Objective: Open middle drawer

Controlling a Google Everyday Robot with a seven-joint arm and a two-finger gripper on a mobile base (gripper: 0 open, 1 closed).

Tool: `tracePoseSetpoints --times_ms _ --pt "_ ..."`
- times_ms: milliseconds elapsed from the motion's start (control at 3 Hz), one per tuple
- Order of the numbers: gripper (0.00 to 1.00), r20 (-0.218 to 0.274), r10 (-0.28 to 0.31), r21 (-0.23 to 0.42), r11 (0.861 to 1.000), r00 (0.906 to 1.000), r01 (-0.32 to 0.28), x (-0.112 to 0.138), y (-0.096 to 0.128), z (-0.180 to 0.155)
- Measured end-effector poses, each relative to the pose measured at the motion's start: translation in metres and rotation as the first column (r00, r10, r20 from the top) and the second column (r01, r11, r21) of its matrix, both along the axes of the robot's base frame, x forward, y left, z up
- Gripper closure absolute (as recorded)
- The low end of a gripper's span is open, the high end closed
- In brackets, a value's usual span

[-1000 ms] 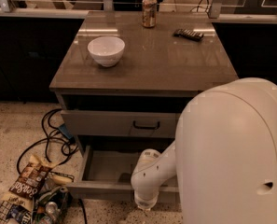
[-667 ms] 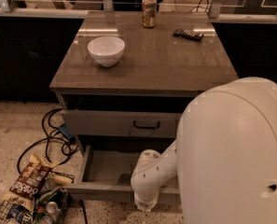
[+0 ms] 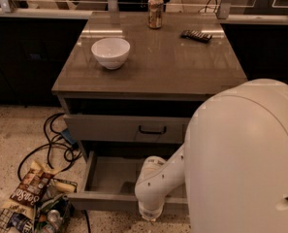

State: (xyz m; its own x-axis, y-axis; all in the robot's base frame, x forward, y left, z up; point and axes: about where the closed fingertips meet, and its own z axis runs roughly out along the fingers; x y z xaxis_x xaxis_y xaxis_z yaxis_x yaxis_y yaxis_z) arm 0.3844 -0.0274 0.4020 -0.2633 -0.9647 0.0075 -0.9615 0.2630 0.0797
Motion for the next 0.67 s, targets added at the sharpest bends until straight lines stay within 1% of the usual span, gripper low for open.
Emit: tracePoseSetpoints --times_ms 333,667 --pt "1.0 0.0 0.0 0.0 1.0 1.0 0.0 0.0 0.0 0.0" --pt "1.0 0.006 -0.008 -0.009 1.0 1.0 0.008 -0.0068 0.0019 0.006"
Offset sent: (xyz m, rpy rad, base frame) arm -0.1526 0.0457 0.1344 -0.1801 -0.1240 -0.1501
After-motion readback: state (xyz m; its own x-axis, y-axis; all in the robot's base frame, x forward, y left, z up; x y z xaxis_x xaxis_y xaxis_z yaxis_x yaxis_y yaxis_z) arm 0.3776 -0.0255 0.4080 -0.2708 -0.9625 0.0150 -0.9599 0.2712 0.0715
